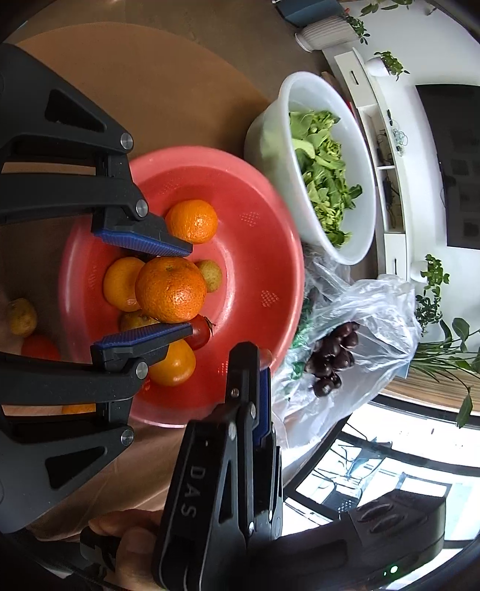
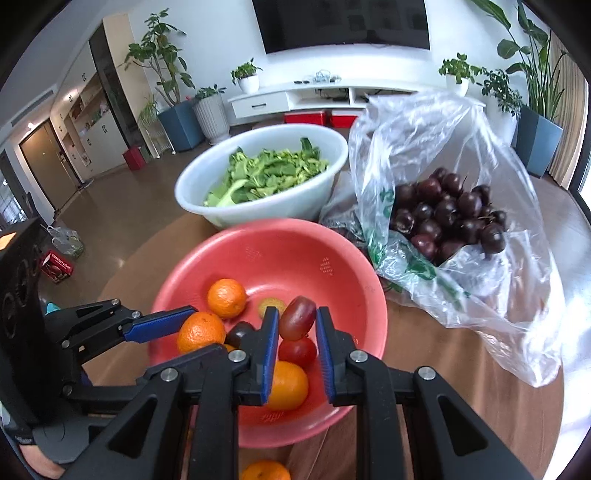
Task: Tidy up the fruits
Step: 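Carry tangerine and oblong red fruit over the red basin and lower them, then open both tools in the basin and move them back to the loose fruits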
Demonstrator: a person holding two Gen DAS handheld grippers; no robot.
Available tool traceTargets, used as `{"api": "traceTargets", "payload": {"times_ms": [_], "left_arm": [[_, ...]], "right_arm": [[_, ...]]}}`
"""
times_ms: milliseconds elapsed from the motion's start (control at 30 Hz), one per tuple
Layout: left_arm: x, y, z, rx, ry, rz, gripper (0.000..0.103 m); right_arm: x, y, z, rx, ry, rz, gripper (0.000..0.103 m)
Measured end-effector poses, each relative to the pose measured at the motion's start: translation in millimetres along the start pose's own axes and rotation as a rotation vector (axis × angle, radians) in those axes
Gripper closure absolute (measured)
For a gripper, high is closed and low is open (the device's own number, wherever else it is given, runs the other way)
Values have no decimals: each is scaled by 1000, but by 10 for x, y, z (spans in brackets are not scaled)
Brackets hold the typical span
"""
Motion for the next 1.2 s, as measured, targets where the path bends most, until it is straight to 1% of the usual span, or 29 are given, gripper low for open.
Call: {"api": "traceTargets", "payload": {"times_ms": [200, 633, 800, 933, 967, 1000, 1067, 1133, 1200], "left_arm": [[-149, -1, -30, 2, -3, -10, 69], [-231, -8, -17, -13, -19, -16, 67], [-256, 17, -24, -13, -24, -21, 57], [-232, 24, -26, -13, -24, -16, 56], [-224, 24, -30, -12, -26, -15, 53], [-209, 25, -35, -12, -30, -12, 47], [-163, 22, -51, -8, -37, 1, 40], [-116, 29, -64, -2, -41, 11, 36], [-63, 36, -78, 3, -47, 18, 34]], "right_arm": [[-209, 63, 63, -4, 12, -43, 81], [-334, 102, 61, 12, 21, -62, 80], [-385, 83, 24, 29, 27, -68, 80], [-389, 81, 13, 30, 25, -66, 79], [-387, 82, 15, 30, 26, -67, 78], [-386, 81, 8, 32, 25, -66, 76], [-362, 80, -2, 33, 25, -59, 66], [-334, 86, -6, 33, 24, -55, 59], [-315, 101, -15, 33, 23, -57, 59]]}}
Point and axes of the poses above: each gripper's, at about its wrist camera, not at the fingertips, and x roughly against the way its jaws point, z to its right, y to its underside, the point moved 10 cm from there along -x, roughly the way its jaws point, and after that the axes turned 5 degrees about -z, right-handed, at the moved point
